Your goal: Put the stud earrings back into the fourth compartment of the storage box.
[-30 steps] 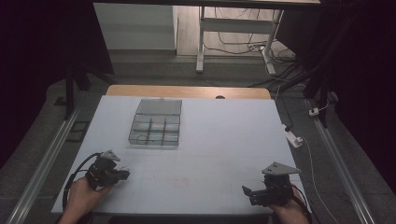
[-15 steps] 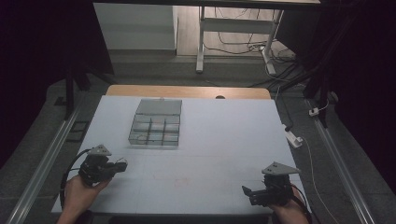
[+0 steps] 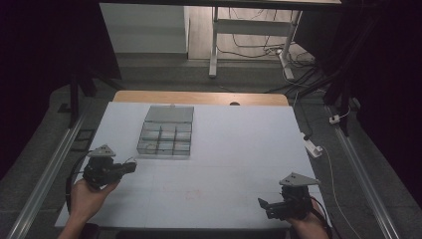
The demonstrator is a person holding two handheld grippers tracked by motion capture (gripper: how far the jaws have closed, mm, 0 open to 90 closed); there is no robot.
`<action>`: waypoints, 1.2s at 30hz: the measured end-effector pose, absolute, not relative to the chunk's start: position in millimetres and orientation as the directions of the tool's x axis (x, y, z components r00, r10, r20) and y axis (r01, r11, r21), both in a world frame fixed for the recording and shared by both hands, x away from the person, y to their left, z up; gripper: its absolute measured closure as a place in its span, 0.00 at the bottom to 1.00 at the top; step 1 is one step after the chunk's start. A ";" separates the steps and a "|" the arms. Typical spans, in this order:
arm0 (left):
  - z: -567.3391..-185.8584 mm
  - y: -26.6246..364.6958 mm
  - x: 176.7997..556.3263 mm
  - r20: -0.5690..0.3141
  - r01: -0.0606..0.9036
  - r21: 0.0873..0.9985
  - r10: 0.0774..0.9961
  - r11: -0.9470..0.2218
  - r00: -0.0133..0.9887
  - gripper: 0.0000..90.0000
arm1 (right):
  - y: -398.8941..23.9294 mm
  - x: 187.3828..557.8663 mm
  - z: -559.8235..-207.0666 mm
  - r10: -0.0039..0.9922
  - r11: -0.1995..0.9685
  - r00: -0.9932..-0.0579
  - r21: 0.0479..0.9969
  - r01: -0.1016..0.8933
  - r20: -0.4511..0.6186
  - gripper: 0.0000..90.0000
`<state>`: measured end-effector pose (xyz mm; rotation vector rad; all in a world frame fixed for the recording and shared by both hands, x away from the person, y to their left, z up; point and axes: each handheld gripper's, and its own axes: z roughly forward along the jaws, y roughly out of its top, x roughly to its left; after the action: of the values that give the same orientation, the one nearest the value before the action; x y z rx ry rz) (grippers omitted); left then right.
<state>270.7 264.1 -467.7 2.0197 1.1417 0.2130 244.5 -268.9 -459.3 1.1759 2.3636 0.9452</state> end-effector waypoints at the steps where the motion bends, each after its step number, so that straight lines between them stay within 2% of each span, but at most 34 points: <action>1: -467.3 263.8 272.3 -0.224 0.649 0.708 0.783 -0.279 0.581 0.95 | -268.9 244.5 -459.4 0.799 0.438 -0.602 0.691 0.575 -0.005 0.00; 36: -459.4 247.9 338.3 -0.221 0.632 0.730 0.785 -0.260 0.578 0.95 | -268.9 245.0 -459.8 0.799 0.435 -0.601 0.689 0.579 0.000 0.00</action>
<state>338.3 247.9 -459.4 1.9845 1.1320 0.2353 245.0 -268.9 -459.8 1.1811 2.3662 0.9462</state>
